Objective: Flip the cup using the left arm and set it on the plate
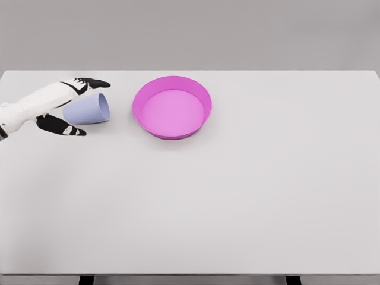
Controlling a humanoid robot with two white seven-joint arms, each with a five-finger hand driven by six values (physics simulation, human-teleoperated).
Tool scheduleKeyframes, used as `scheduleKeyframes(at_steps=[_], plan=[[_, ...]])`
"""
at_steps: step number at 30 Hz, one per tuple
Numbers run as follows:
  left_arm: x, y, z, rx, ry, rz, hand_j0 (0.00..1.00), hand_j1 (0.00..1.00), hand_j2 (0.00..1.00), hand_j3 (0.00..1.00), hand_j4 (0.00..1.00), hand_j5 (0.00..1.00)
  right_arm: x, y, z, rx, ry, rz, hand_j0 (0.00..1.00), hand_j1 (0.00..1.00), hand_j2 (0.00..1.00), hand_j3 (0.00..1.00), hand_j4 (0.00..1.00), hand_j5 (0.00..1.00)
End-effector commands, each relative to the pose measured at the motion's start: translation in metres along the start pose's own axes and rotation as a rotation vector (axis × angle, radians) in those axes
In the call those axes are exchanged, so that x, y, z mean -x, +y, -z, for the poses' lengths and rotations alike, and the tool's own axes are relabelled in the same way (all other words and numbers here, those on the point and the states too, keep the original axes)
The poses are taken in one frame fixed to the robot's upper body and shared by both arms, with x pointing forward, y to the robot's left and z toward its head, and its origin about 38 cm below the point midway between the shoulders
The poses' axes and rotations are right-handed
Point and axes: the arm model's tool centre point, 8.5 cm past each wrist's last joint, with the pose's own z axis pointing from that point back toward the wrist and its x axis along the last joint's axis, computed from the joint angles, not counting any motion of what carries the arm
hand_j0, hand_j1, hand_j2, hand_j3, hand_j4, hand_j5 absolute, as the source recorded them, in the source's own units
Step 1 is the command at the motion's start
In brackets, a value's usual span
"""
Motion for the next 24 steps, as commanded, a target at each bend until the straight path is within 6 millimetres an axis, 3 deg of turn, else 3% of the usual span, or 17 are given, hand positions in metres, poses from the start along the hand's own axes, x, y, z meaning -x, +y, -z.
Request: scheduleKeyframes(at_steps=[1, 10, 16, 20, 24], plan=[[0.012, -0.01, 0.007, -0.024, 0.072, -0.153, 1.0, 1.0, 1.0, 1.0, 1.0, 1.0, 0.0, 0.0, 0.0, 0.0, -0.001, 0.0, 1.0, 1.0, 1.0, 1.0, 1.0, 1.0], [0.036, -0.011, 0.014, -0.053, 0.284, -0.376, 1.0, 1.0, 1.0, 1.0, 1.0, 1.0, 0.0, 0.0, 0.0, 0.0, 0.0, 0.0, 1.0, 1.0, 1.0, 1.0, 1.0, 1.0], [0.047, -0.008, 0.008, -0.059, 0.342, -0.397, 1.0, 1.0, 1.0, 1.0, 1.0, 1.0, 0.0, 0.0, 0.0, 0.0, -0.001, 0.0, 1.0, 1.0, 1.0, 1.0, 1.0, 1.0], [0.06, 0.001, 0.011, -0.062, 0.384, -0.385, 1.0, 1.0, 1.0, 1.0, 1.0, 1.0, 0.0, 0.0, 0.0, 0.0, 0.0, 0.0, 1.0, 1.0, 1.0, 1.0, 1.0, 1.0], [0.065, -0.005, 0.022, -0.04, 0.462, -0.371, 1.0, 1.0, 1.0, 1.0, 1.0, 1.0, 0.0, 0.0, 0.0, 0.0, 0.0, 0.0, 1.0, 1.0, 1.0, 1.0, 1.0, 1.0]])
